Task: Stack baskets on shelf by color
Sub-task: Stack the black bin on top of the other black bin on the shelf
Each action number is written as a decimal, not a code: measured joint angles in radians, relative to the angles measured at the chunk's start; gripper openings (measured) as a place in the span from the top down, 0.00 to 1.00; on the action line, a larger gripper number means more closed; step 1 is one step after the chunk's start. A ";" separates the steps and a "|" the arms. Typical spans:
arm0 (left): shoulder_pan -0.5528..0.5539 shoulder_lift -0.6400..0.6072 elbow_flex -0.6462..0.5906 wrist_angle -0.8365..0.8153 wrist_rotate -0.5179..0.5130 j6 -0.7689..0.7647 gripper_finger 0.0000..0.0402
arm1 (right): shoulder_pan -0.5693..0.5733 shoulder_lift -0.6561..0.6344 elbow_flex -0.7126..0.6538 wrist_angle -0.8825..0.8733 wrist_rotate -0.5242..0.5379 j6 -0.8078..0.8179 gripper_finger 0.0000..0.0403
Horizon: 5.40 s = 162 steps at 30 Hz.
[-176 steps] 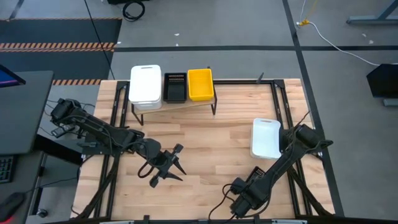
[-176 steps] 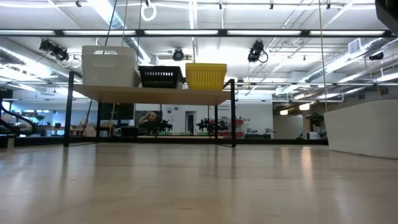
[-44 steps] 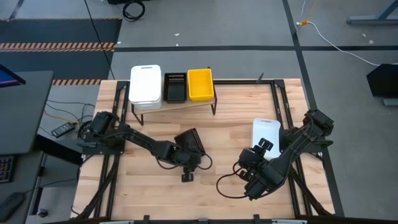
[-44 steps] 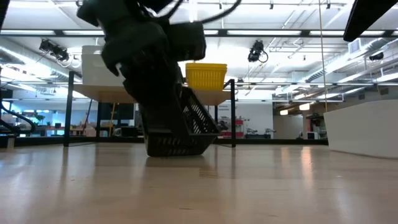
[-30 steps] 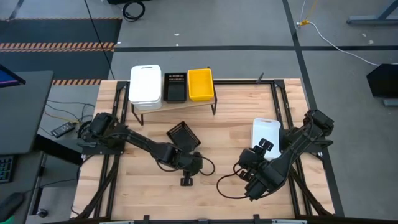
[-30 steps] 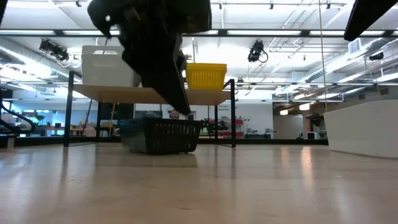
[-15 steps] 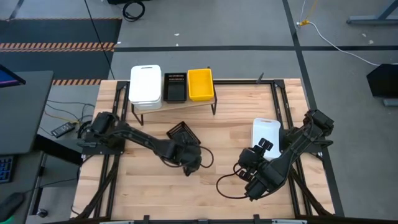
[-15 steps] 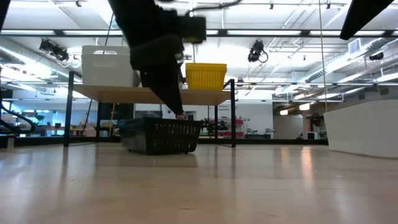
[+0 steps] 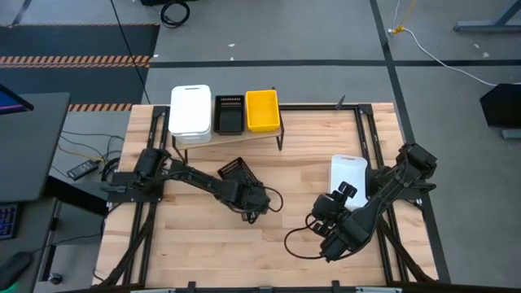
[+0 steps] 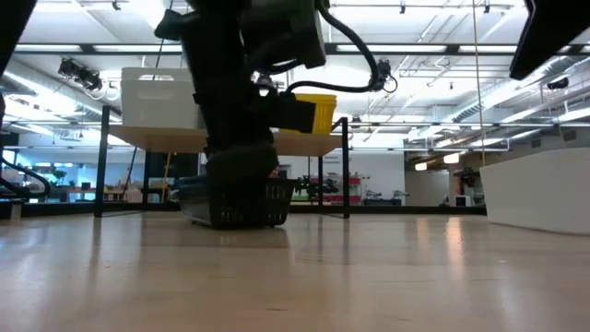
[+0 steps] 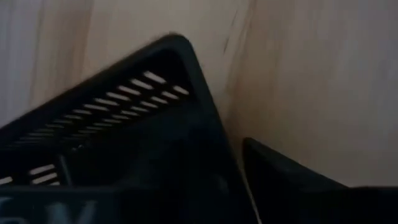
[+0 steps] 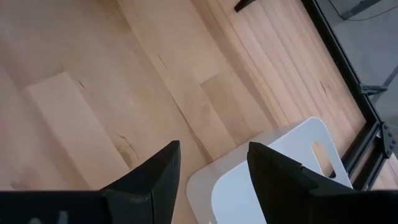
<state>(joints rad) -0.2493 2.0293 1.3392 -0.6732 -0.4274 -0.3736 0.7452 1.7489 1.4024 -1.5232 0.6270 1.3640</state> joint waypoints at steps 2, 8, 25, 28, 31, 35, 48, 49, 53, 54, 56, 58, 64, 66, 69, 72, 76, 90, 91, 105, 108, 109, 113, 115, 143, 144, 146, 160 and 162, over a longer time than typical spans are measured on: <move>-0.004 0.000 0.000 -0.012 0.010 0.004 0.66 | 0.000 0.000 -0.014 0.000 -0.007 0.006 0.52; -0.028 -0.009 0.005 -0.036 0.073 0.027 0.95 | 0.000 0.000 -0.022 0.002 -0.008 0.007 0.52; -0.149 -0.009 0.503 -0.739 -0.065 0.074 0.99 | 0.000 0.000 -0.022 0.005 0.002 0.006 0.52; -0.135 -0.010 0.643 -0.857 -0.123 0.126 0.99 | 0.000 0.000 -0.022 0.016 0.002 0.005 0.52; -0.102 -0.010 0.746 -0.901 -0.148 0.201 0.99 | 0.000 0.000 -0.022 0.031 0.002 -0.003 0.52; -0.035 -0.045 0.785 -0.897 -0.142 0.321 0.99 | 0.003 0.000 -0.022 0.045 0.010 -0.005 0.52; 0.285 -0.206 0.748 -0.865 0.068 0.583 0.98 | 0.019 0.000 -0.022 0.047 0.024 -0.033 0.52; 0.309 -0.219 0.748 -0.856 0.080 0.602 0.98 | 0.019 0.000 -0.022 0.047 0.029 -0.035 0.52; 0.404 -0.239 0.748 -0.839 0.105 0.667 0.98 | 0.019 0.000 -0.022 0.046 0.043 -0.040 0.52; 0.428 -0.239 0.748 -0.838 0.117 0.676 0.98 | 0.018 0.000 -0.022 0.046 0.043 -0.040 0.52; 0.472 -0.239 0.748 -0.839 0.154 0.697 0.98 | 0.018 0.000 -0.022 0.046 0.043 -0.043 0.52; 0.511 -0.234 0.748 -0.831 0.211 0.709 0.98 | 0.017 0.000 -0.022 0.045 0.043 -0.049 0.52; 0.584 -0.226 0.748 -0.793 0.268 0.723 0.98 | 0.017 0.000 -0.022 0.046 0.045 -0.051 0.52; 0.600 -0.222 0.748 -0.810 0.268 0.721 0.98 | 0.018 0.000 -0.022 0.047 0.045 -0.051 0.52; 0.607 -0.213 0.748 -0.827 0.268 0.720 0.98 | 0.017 0.000 -0.022 0.047 0.047 -0.051 0.52; 0.610 -0.205 0.747 -0.835 0.277 0.719 0.98 | 0.018 0.000 -0.022 0.050 0.058 -0.055 0.52; 0.609 -0.185 0.748 -0.833 0.310 0.707 0.98 | 0.018 0.000 -0.022 0.054 0.058 -0.055 0.52; 0.620 -0.182 0.747 -0.843 0.331 0.706 0.98 | 0.021 0.000 -0.022 0.069 0.058 -0.055 0.52; 0.619 -0.182 0.747 -0.843 0.332 0.702 0.98 | 0.022 0.000 -0.022 0.069 0.058 -0.055 0.52; 0.593 -0.202 0.747 -0.897 0.332 0.646 0.98 | 0.051 0.000 -0.022 0.072 0.057 -0.029 0.52; 0.576 -0.236 0.747 -0.898 0.332 0.642 0.98 | 0.051 0.000 -0.022 0.072 0.057 -0.029 0.52; 0.569 -0.250 0.747 -0.898 0.331 0.643 0.98 | 0.051 0.000 -0.022 0.072 0.058 -0.030 0.52; 0.544 -0.308 0.765 -0.881 0.287 0.647 0.98 | 0.042 0.000 -0.022 0.067 0.057 -0.049 0.52; 0.535 -0.331 0.793 -0.851 0.277 0.654 0.98 | 0.031 0.000 -0.022 0.067 0.057 -0.056 0.52; 0.556 -0.688 0.147 -0.443 0.349 0.708 0.98 | 0.015 0.000 -0.022 0.088 0.027 -0.048 0.52; 0.565 -0.684 0.134 -0.420 0.349 0.722 0.98 | 0.012 0.000 -0.022 0.089 0.027 -0.049 0.52; 0.576 -0.664 0.121 -0.349 0.351 0.746 0.98 | 0.007 0.000 -0.022 0.088 0.027 -0.057 0.52; 0.636 -0.545 0.122 -0.322 0.361 0.777 0.98 | 0.003 0.000 -0.022 0.089 0.009 -0.060 0.52; 0.641 -0.537 0.122 -0.321 0.361 0.782 0.98 | 0.004 0.000 -0.022 0.090 0.009 -0.059 0.52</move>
<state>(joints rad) 0.3915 1.4924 1.4612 -0.9946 -0.0665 0.4087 0.7494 1.7493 1.3804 -1.4334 0.6361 1.3048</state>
